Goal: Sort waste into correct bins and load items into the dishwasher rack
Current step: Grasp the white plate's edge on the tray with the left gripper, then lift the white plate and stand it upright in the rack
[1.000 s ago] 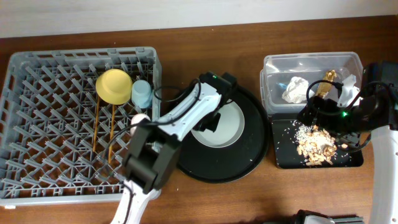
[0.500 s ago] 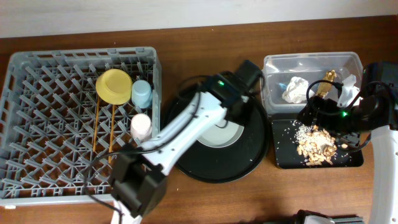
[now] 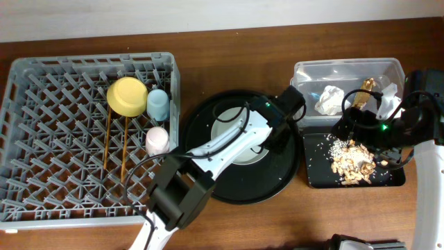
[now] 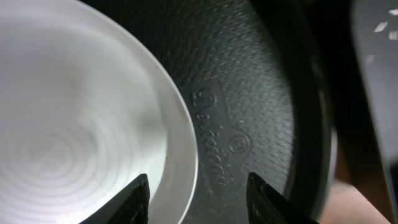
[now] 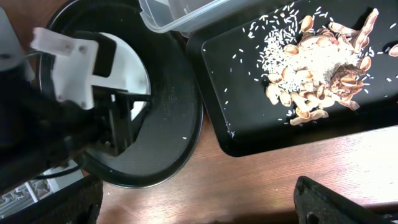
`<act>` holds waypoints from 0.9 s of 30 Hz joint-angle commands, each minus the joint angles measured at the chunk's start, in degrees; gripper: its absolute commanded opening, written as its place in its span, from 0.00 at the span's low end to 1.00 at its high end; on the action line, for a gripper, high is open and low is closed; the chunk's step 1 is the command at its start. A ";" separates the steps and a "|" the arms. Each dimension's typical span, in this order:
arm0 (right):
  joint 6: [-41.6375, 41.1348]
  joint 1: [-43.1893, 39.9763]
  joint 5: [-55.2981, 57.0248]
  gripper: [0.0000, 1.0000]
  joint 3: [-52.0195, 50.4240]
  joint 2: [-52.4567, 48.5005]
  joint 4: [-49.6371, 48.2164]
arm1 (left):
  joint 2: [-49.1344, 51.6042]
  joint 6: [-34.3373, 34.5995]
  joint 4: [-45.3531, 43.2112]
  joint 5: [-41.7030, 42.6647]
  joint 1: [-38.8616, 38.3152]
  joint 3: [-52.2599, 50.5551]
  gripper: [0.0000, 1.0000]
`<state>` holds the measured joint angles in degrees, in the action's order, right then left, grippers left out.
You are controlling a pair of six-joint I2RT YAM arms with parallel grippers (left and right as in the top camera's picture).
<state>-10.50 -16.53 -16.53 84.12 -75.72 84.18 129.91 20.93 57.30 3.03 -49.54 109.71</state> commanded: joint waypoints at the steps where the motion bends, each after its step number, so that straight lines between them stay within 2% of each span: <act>1: 0.22 -0.37 0.55 0.99 0.11 -0.04 0.00 | 3.39 1.60 -0.94 -1.44 0.04 -0.17 0.49; 2: 0.22 -0.37 0.55 0.99 0.11 -0.04 0.00 | 3.98 1.62 -1.20 -1.77 0.07 -0.17 0.48; 3: 0.22 -0.37 0.55 0.99 0.11 -0.04 0.00 | 4.46 2.05 -1.55 -2.82 0.09 -0.17 0.43; 6: 0.22 -0.37 0.55 0.99 0.11 -0.04 0.00 | 5.70 2.25 -2.43 -4.52 0.09 -0.17 0.41; 10: 0.22 -0.37 0.55 0.99 0.11 -0.04 0.00 | 6.16 2.21 -2.54 -4.52 0.09 -0.17 0.18; 11: 0.20 -0.37 0.55 0.99 0.11 -0.04 0.00 | 6.16 2.21 -2.54 -4.52 0.09 -0.17 0.05; 12: 0.22 -0.37 0.55 0.99 0.11 -0.04 0.00 | 6.16 2.21 -2.34 -4.50 0.09 -0.17 0.00; 16: 0.22 -0.37 0.55 0.99 0.11 -0.04 0.00 | 4.48 1.97 -1.62 -4.39 0.20 -0.09 0.00; 20: 0.22 -0.37 0.55 0.99 0.11 -0.04 0.00 | -2.32 1.73 0.39 -5.86 0.98 1.07 0.00; 24: 0.20 -0.37 0.55 0.99 0.11 -0.04 0.00 | -14.97 0.72 5.51 -6.05 4.09 3.15 0.00; 27: 0.20 -0.37 0.55 0.99 0.11 -0.04 0.00 | -27.12 -2.12 9.46 -6.05 9.33 3.17 0.00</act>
<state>-10.48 -16.53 -16.51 84.12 -75.72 84.16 117.51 22.09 63.96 -2.37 -45.60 110.32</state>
